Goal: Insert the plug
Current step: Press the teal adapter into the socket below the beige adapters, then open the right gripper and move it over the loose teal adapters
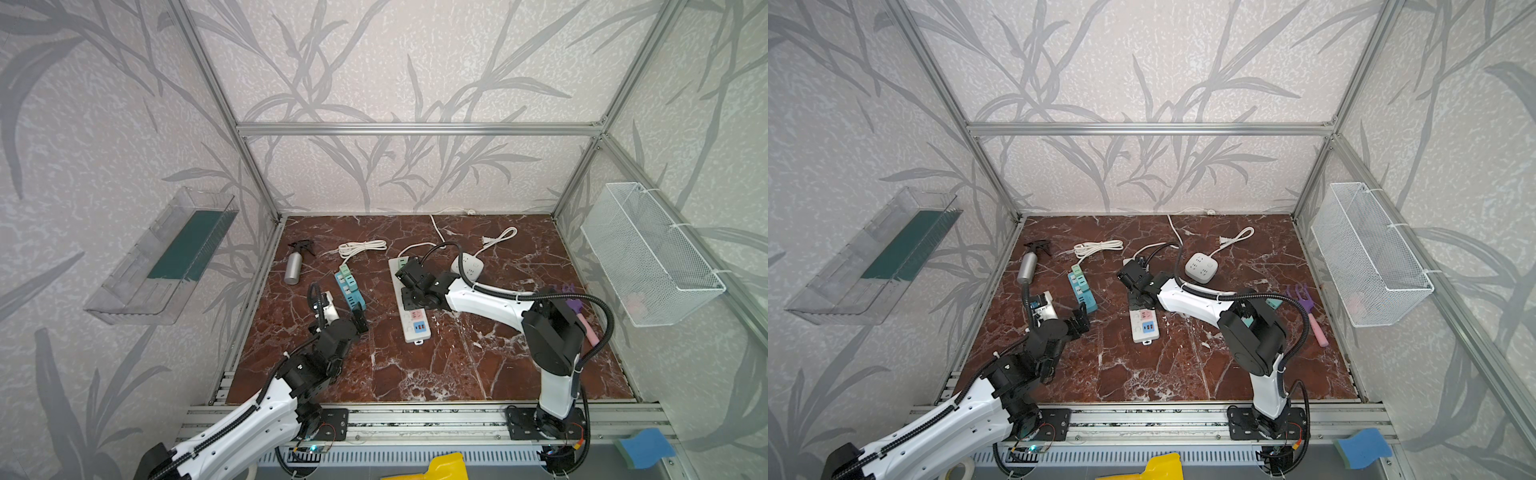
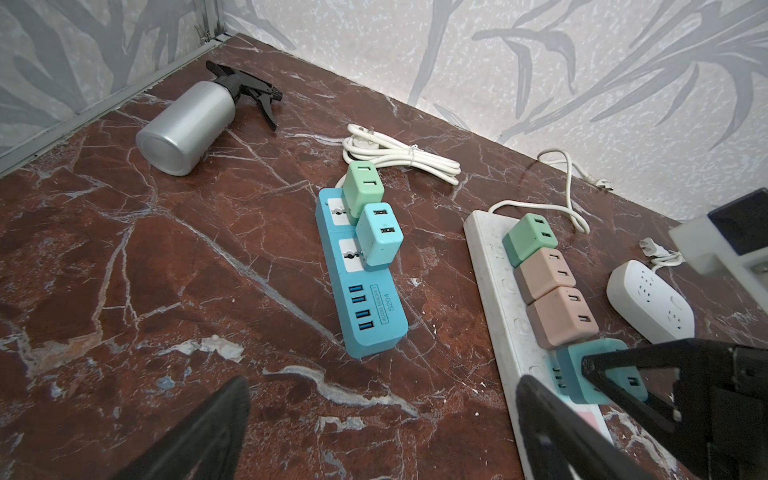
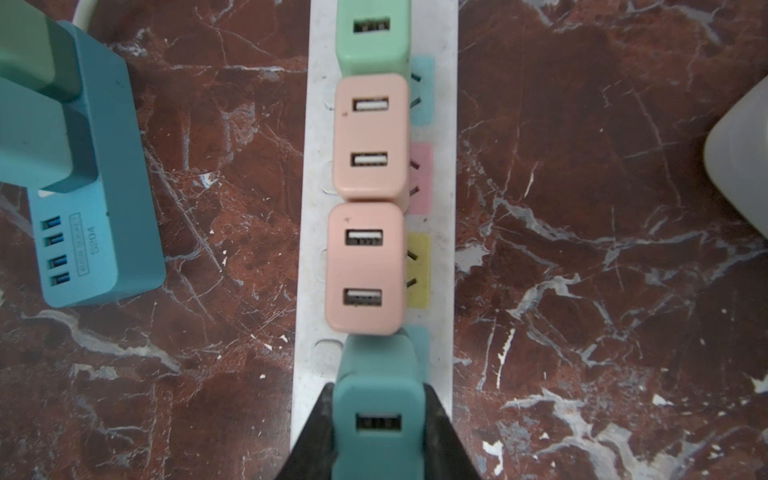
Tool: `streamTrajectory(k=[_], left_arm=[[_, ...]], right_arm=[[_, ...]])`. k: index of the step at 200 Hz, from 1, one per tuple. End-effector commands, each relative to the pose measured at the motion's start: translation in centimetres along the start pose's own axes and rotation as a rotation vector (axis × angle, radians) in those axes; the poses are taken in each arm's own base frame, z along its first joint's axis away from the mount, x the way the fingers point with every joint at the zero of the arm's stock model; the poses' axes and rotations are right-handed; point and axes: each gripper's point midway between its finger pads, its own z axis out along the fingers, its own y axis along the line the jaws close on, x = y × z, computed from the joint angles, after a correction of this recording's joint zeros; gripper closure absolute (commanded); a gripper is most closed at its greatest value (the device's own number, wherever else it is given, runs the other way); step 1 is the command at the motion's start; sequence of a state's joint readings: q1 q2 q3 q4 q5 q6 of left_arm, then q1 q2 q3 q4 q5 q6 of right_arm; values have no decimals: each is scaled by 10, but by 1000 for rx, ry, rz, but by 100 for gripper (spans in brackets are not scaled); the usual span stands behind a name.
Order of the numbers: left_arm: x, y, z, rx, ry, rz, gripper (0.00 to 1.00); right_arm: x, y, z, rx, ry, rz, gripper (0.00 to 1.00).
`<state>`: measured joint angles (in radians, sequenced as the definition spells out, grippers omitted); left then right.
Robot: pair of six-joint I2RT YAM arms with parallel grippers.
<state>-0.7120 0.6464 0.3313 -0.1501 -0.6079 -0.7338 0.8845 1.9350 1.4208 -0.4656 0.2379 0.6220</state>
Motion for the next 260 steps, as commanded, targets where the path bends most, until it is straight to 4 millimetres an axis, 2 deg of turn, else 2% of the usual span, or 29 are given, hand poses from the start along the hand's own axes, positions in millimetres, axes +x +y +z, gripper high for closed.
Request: streamTrajectory(k=[1,45,77,116,134,145,154,178,205,221,232,243,260], left_arm=[[0,5,0,-11,-10,-24,1],[1,4,0,-6,-9,-28,1],[2,6,-1,-5,-11,-27,1],[-2,9,-4,12,-46,-52,1],[-2,9,-4,16,-51,-54,1],[-2,9,-5,18,-53,-55,1],[-2,9,-5,20,-54,-56,1],[-4,6,-5,37,-60,-63,1],[2,-9,-2,112,-42,-58,1],[3,-12,-2,127,-34,-55,1],[1,-15,-2,139,-36,-54,1],[1,-18,-2,155,-38,-50,1],[6,-23,1,173,-27,-43,3]], right_arm=[[9,-13,6,94,28,-21,100],[17,-14,19,120,79,-34,100],[43,-29,40,174,174,-58,100],[65,-39,51,173,228,-49,100],[66,-37,49,165,227,-14,100],[61,-34,42,144,215,-6,89],[53,-29,34,119,197,3,74],[21,-10,1,17,106,-18,50],[-10,-5,-38,-24,25,-47,36],[-17,-17,-57,-9,-8,-47,33],[-17,-34,-70,10,-31,-33,33],[-15,-63,-80,49,-56,1,33],[0,-122,-85,109,-64,98,33]])
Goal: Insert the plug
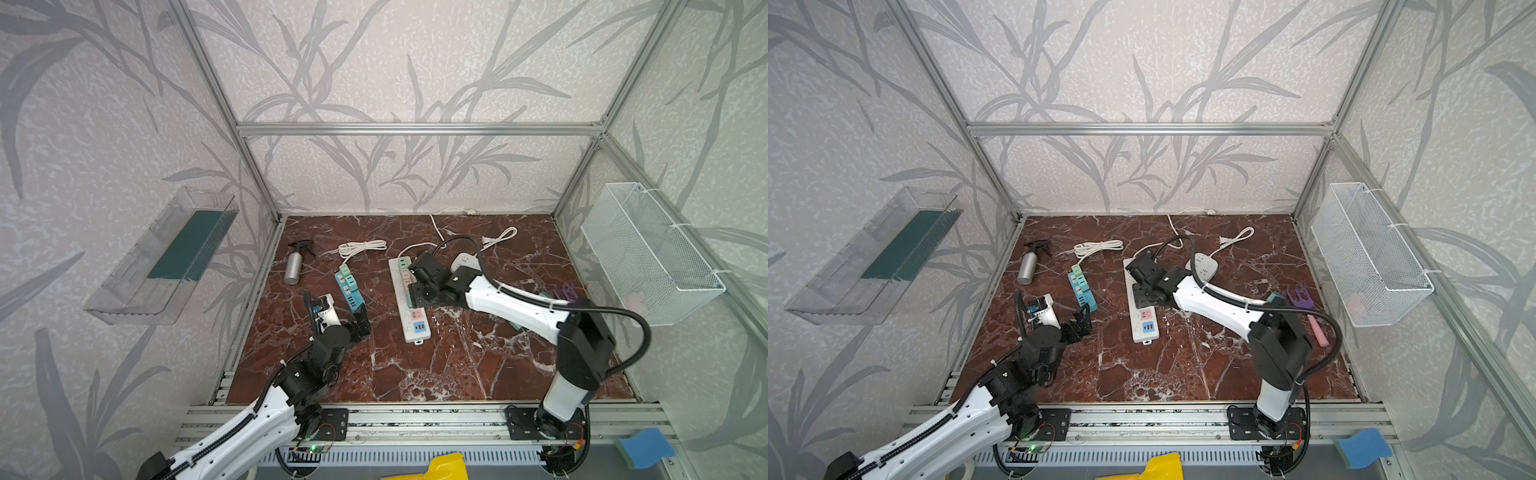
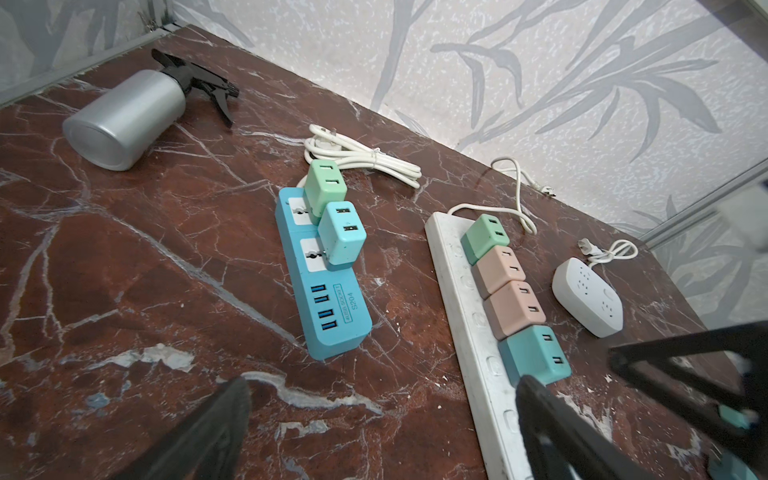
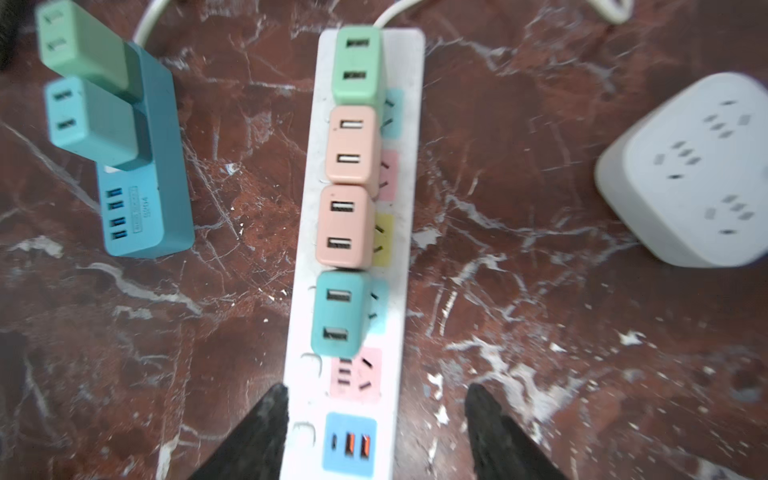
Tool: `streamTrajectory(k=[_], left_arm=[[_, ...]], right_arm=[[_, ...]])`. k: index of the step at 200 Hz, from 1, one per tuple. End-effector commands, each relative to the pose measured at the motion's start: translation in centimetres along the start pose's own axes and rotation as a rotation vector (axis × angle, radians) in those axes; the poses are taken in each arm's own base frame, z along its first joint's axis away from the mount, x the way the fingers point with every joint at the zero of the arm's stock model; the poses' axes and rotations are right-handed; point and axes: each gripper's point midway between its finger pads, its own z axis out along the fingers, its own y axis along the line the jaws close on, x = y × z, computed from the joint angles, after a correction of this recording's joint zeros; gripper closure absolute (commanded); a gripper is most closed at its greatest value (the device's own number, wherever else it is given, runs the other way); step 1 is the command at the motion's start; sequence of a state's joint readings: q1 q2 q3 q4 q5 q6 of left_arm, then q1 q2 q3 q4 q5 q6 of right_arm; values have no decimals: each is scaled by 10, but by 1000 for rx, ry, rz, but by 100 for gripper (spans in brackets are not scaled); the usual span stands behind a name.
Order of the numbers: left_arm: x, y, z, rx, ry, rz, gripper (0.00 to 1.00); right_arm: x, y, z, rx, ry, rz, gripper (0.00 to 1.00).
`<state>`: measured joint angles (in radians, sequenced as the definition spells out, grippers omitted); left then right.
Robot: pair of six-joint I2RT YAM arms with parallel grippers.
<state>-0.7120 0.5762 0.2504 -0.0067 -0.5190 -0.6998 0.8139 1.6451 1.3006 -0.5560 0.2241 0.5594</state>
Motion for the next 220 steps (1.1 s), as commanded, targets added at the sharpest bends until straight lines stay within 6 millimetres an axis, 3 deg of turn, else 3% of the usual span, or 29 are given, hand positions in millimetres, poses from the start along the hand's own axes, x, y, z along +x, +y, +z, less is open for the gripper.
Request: streamTrajectory(k=[1,22,39,60,77,118,147,220], left_arm=[[3,-6,5,35,-3,1,3],[9,-13,11,44,31,-10,4],[8,-23,15,63,49,-13,5],[4,-36,19,82,66,-2,5],[4,-50,23,126,78,30,4],[9,-62,25,163,126,32,5],[6,-61,24,158,119,34,5],[8,-71,28,173,147,44,4]], right_arm=[[16,-78,-11,127,1,82,33],[40,-154,-21,212,12,230,32],[58,-201,-22,234,28,354,28],[71,-236,-15,248,38,455,21],[76,-249,2,203,52,527,16],[88,-240,34,108,174,561,15],[101,-227,41,63,200,545,15],[108,-146,53,31,250,310,22]])
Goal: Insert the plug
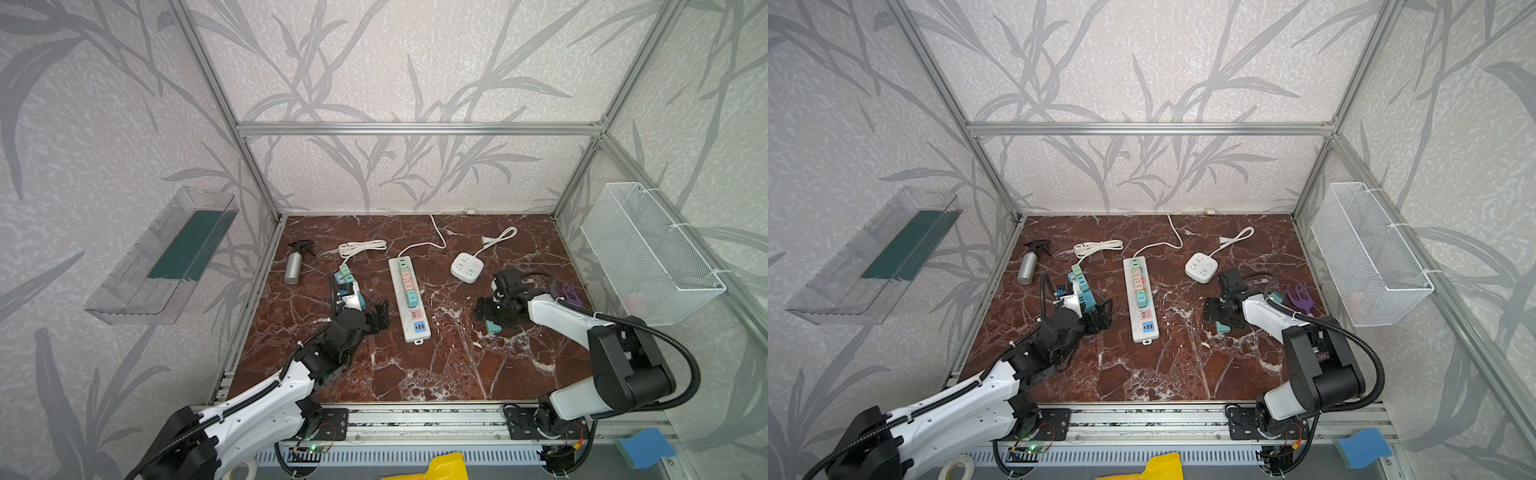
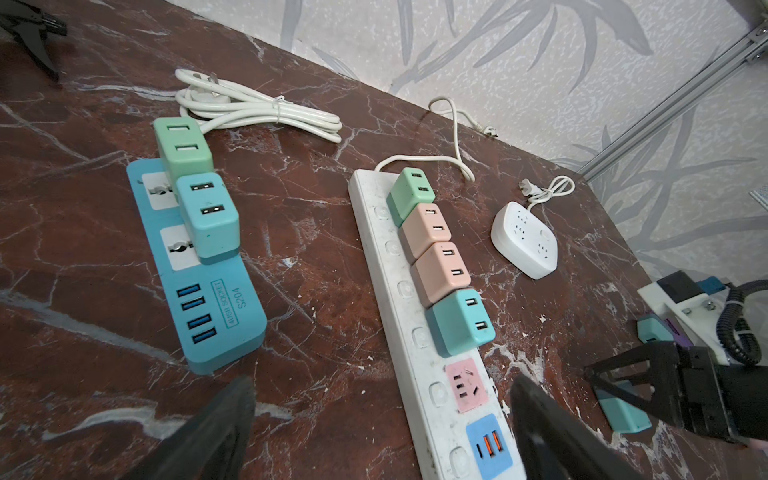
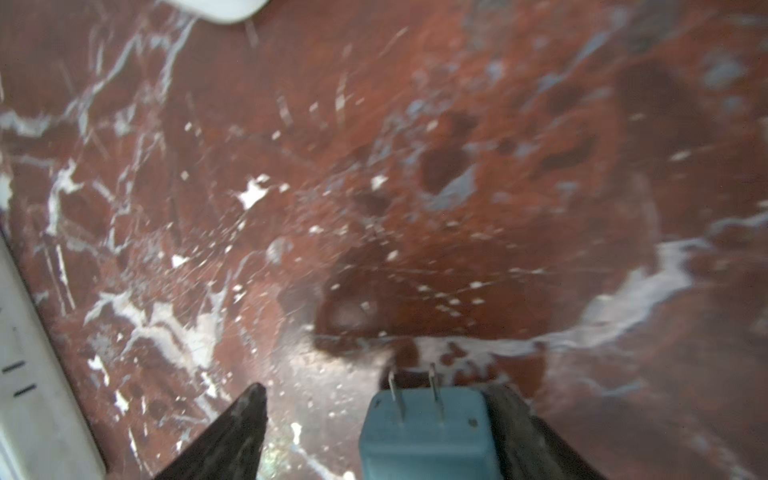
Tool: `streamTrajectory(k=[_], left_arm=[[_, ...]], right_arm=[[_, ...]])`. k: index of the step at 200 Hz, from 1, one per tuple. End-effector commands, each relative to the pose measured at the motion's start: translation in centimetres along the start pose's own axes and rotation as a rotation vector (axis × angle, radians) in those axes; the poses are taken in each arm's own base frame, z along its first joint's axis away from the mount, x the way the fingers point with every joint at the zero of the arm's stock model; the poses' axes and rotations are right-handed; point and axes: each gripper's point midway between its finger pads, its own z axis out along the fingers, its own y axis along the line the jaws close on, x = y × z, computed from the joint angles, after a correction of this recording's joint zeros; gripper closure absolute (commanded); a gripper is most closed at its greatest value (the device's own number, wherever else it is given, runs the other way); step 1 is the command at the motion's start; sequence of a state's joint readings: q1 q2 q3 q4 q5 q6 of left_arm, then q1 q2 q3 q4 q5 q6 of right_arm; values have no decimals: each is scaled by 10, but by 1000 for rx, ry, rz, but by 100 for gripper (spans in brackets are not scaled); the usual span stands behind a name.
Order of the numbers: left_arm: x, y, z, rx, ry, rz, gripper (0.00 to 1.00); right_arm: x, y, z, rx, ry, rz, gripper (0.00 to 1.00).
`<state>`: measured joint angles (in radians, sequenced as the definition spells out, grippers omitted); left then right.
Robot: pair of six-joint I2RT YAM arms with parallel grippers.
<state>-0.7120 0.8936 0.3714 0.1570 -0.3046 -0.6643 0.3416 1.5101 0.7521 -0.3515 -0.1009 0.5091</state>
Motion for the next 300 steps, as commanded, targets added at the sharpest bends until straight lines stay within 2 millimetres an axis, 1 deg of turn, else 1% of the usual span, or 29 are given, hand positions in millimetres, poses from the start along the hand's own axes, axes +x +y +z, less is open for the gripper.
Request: streamTrajectory(k=[1,12,23,32,36,44,60,73,86,105,120,134,148,164,171,186,198,227,245,258,277,288,300], left_arm=[[-12,-11,1,25,-10,-4,5],[-11,-12,1,27,-5,-7,5],[-11,-14,0,33,-1,-8,5],[-12,-13,-1,29,0,-7,4],[-12,-13,-2,30,1,-7,5],[-13,-13,-3,27,1,-3,5],[-14,-13,-4,26,-2,-2,5],[-15,-13,-4,27,-3,-3,5],[-16,-17,-4,39,0,-5,5],[-17,-27,1,62,23,5,5],[-18,-37,5,84,45,17,5],[-20,-45,8,100,59,19,6],[-23,-52,10,116,65,21,6],[-26,-58,11,124,66,28,6],[-27,-61,12,128,64,32,6],[-28,-71,17,141,66,54,8],[-33,-84,22,152,72,85,8],[-47,-119,31,197,57,113,8],[-49,-136,35,226,47,130,8],[-46,-148,38,252,61,165,8],[-35,-164,42,263,89,256,8],[-23,-173,43,261,111,330,8],[-11,-177,48,229,140,379,7]], right_arm=[[1,21,5,6,0,-49,22],[4,39,9,-16,4,-113,22],[9,63,13,-74,29,-208,23],[16,77,14,-110,59,-271,22],[18,79,14,-100,69,-290,21],[20,77,11,-50,68,-323,18],[22,76,6,-40,58,-350,17],[24,69,0,-22,47,-355,15],[26,59,-6,11,35,-350,15],[30,52,-15,18,13,-335,14],[36,41,-19,42,12,-309,14],[47,29,-22,72,32,-280,15],[59,20,-22,71,48,-250,16],[67,8,-21,94,40,-235,16],[66,2,-22,118,23,-228,16],[60,0,-19,98,-1,-220,16],[53,-2,-18,77,5,-182,16],[30,-11,-14,98,17,-90,17],[19,-14,-11,95,36,-62,19],[12,-8,-11,65,28,-67,19],[8,-2,-23,41,5,-79,20],[5,-6,-34,44,-34,-72,20],[2,-12,-45,38,-74,-47,20]])
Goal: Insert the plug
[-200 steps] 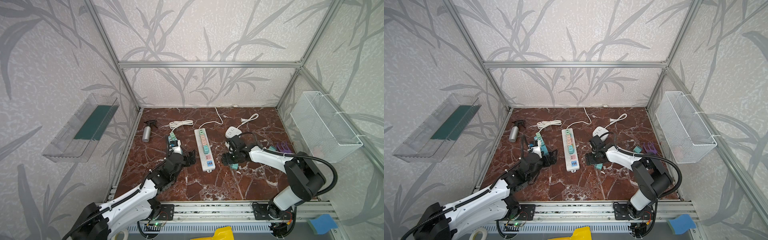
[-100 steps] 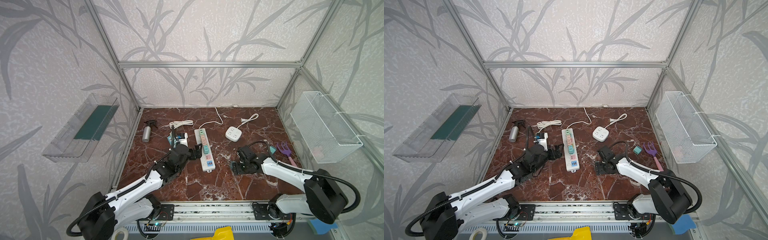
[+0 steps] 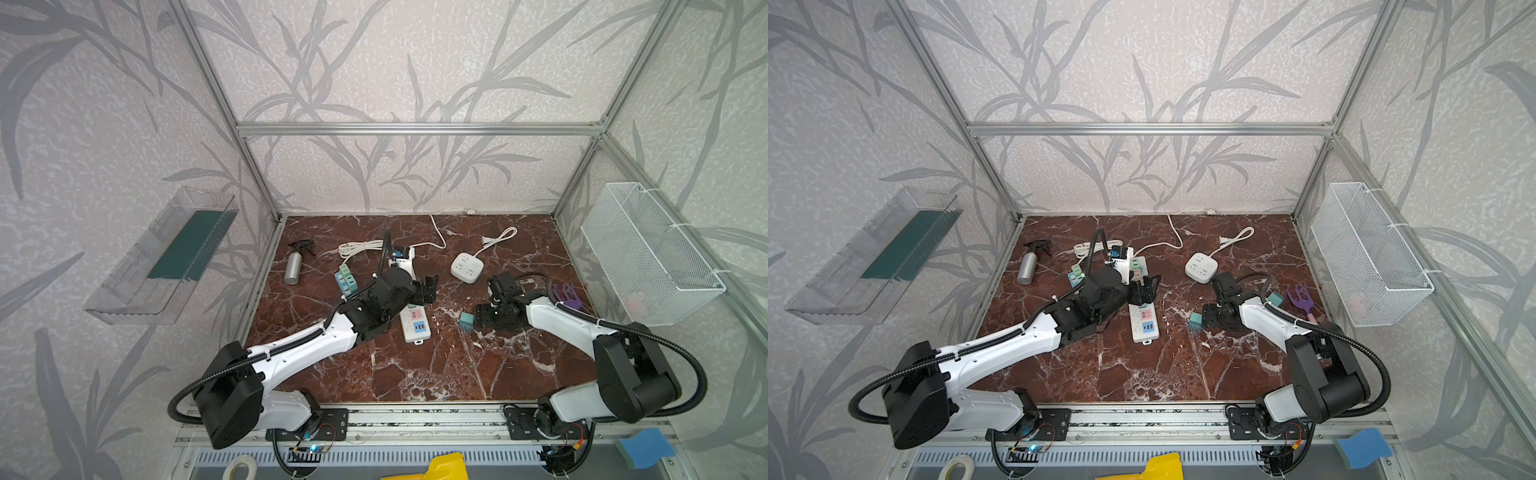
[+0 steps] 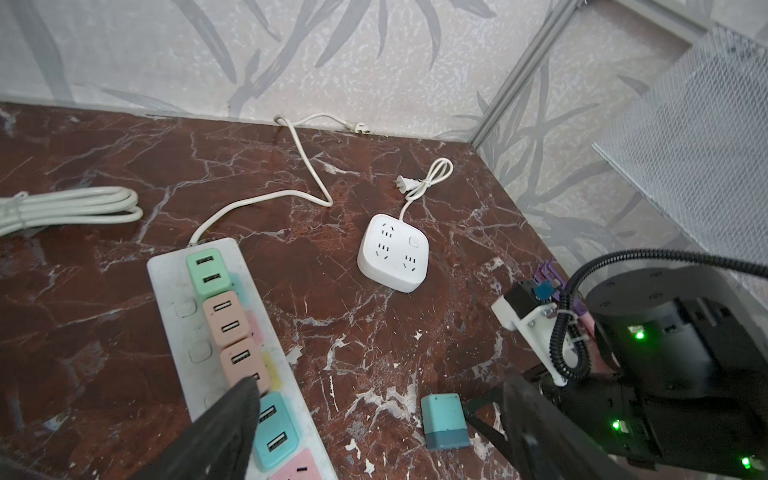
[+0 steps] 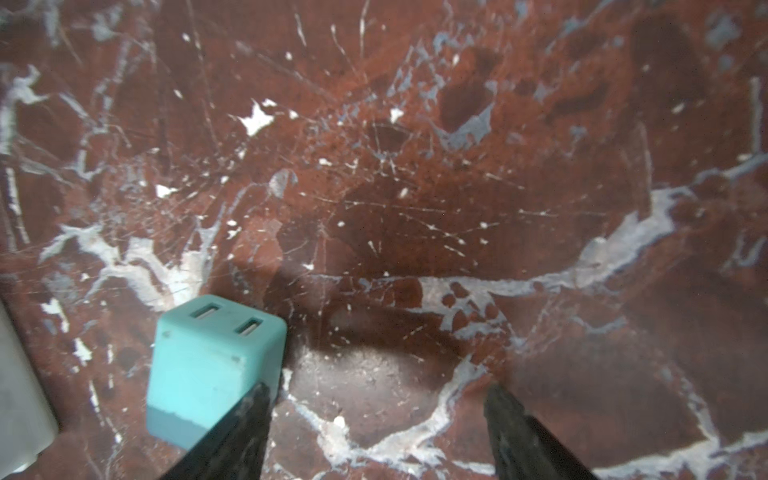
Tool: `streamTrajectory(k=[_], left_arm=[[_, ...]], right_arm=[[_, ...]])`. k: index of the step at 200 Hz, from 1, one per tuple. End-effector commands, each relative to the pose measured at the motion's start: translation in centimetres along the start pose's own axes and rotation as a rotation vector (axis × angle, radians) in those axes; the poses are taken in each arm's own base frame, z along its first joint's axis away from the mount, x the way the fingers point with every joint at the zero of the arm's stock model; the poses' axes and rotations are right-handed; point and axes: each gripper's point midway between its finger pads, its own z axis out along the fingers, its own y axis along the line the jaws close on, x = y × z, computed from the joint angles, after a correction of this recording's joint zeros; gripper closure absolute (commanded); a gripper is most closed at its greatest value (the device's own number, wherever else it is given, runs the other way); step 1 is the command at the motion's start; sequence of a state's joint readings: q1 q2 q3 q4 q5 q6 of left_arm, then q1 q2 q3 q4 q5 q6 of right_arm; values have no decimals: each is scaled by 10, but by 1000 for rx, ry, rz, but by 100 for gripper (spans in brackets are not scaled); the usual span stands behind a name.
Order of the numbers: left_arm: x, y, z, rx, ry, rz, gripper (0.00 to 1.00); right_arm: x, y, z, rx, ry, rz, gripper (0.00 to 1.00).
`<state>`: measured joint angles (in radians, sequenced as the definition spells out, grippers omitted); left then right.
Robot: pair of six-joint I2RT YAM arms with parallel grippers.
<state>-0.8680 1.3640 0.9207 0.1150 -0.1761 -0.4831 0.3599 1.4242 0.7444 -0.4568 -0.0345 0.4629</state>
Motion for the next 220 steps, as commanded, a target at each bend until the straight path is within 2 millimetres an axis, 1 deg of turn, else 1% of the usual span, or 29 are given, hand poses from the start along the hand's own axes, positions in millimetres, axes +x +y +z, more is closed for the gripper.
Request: streamTrajectory(k=[1,11,22,30,47,59,64,76,84,103,120,124,149,175,203,208,220], left_arm=[[15,-14,10,-32,64,142,7],[26,-20,17,-31,104,150,7],[38,-28,25,-30,158,149,1],[47,-34,32,-26,197,159,1],[64,-42,45,-20,242,170,1],[77,-49,54,17,283,162,1],[82,-52,58,28,304,160,5],[91,-57,65,32,361,151,17],[97,-59,70,16,397,140,21],[113,-57,75,-51,487,95,24],[130,-57,77,-103,562,101,27],[134,-56,78,-115,576,105,27],[156,-67,83,-132,645,149,24],[172,-72,89,-167,692,174,23],[179,-65,97,-243,702,231,22],[181,-62,99,-259,708,236,22],[189,-62,104,-262,730,245,23]], right_arm=[[-8,-5,-27,-27,-75,18,20],[-11,-15,-35,-20,-115,51,20],[-15,-32,-43,13,-170,104,22],[-17,-45,-48,39,-210,146,24],[-23,-57,-60,6,-296,198,34],[-27,-65,-70,-10,-358,253,34],[-28,-67,-74,-18,-382,271,33],[-31,-71,-81,-28,-428,288,27],[-32,-71,-83,-28,-444,275,25],[-26,-73,-75,-11,-410,258,22],[-22,-75,-68,-9,-390,268,19],[-21,-75,-67,-12,-391,268,18],[-20,-72,-69,-36,-418,269,17],[-14,-72,-72,-47,-428,268,17],[-13,-73,-80,-51,-460,265,16],[-14,-73,-81,-52,-465,263,16],[-13,-71,-81,-64,-467,262,16]])
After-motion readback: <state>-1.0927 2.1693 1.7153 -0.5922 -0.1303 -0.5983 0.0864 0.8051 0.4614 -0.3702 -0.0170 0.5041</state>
